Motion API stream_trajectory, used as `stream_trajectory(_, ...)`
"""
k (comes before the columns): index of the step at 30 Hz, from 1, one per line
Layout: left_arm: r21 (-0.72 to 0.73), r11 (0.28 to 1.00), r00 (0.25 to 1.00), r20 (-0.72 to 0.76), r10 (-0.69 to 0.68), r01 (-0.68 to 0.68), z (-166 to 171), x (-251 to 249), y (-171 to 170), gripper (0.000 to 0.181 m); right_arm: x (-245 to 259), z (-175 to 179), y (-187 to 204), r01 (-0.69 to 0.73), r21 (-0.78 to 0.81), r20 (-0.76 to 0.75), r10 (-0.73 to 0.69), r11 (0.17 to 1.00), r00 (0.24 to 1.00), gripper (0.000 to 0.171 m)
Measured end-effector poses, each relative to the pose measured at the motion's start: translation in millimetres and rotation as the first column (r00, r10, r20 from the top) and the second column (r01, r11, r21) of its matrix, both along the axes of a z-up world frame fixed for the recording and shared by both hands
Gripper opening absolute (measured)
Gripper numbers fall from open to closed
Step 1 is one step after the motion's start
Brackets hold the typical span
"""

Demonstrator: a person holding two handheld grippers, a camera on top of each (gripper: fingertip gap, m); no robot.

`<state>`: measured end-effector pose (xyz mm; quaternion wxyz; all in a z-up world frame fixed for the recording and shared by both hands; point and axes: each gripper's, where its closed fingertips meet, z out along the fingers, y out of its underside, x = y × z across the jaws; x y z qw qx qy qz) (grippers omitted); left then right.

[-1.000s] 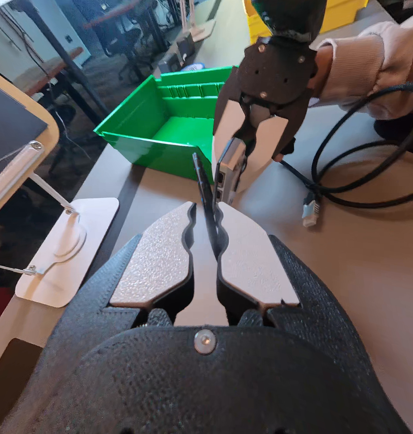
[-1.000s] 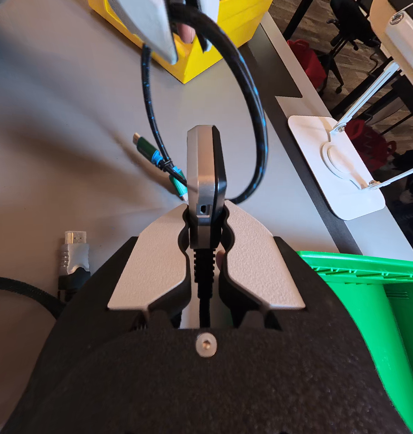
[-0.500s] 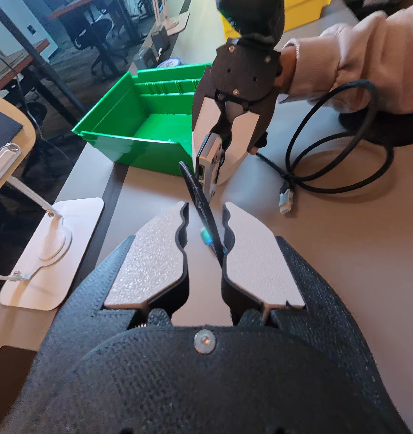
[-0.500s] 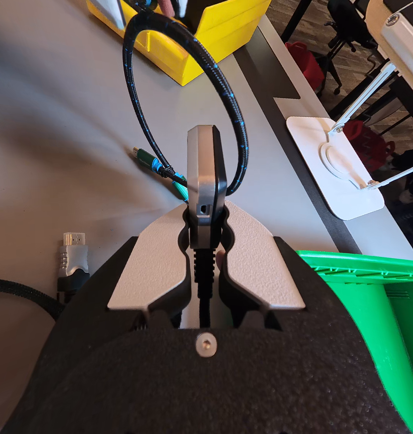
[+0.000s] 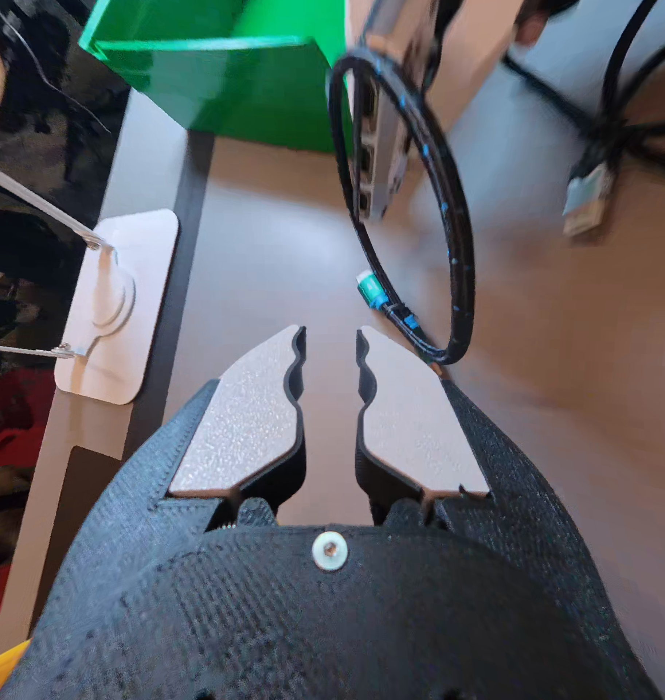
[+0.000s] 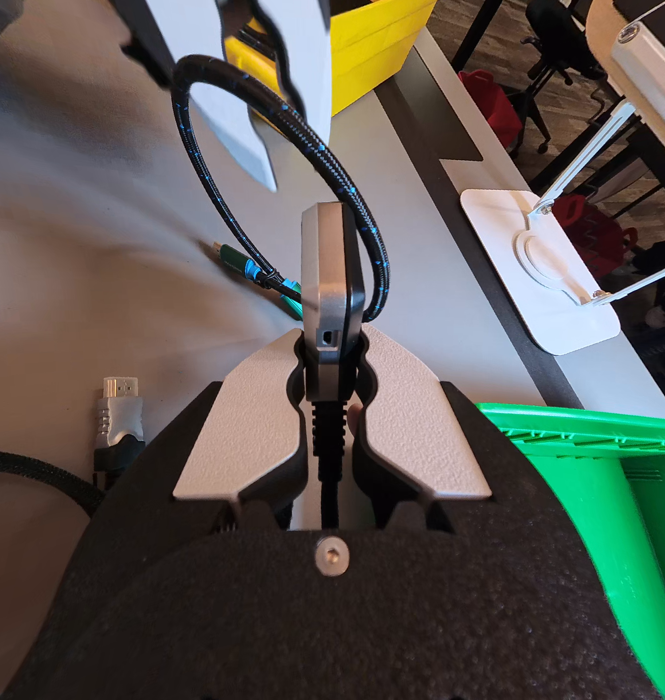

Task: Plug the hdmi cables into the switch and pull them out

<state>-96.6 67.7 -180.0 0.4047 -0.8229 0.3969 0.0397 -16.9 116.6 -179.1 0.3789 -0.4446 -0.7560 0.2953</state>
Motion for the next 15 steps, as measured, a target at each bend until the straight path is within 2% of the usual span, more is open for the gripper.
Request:
stream_trajectory(3, -0.065, 0.997, 0.982, -0.187, 0.02, -0.033, -37, -19, 4, 0.024, 0, 1, 0, 0.0, 0.0, -0.003, 0.0, 1.0, 1.0, 0.022)
stream_trajectory(5, -0.082, 0.996, 0.967, -0.254, 0.013, -0.035, -53, -27, 5, 0.025, 0, 1, 1, 0.001, 0.0, -0.003, -0.001, 1.0, 1.0, 0.022)
stream_trajectory(11, -0.004, 0.992, 0.971, -0.202, -0.128, 0.129, -64, -2, 11, 0.032, 0, 1, 1, 0.0, -0.005, -0.003, 0.0, 1.0, 1.0, 0.022)
stream_trajectory(15, 0.037, 0.984, 0.954, -0.254, -0.161, 0.176, -66, 4, 17, 0.034, -1, 0, -1, -0.004, 0.002, 0.001, 0.004, 1.0, 1.0, 0.022)
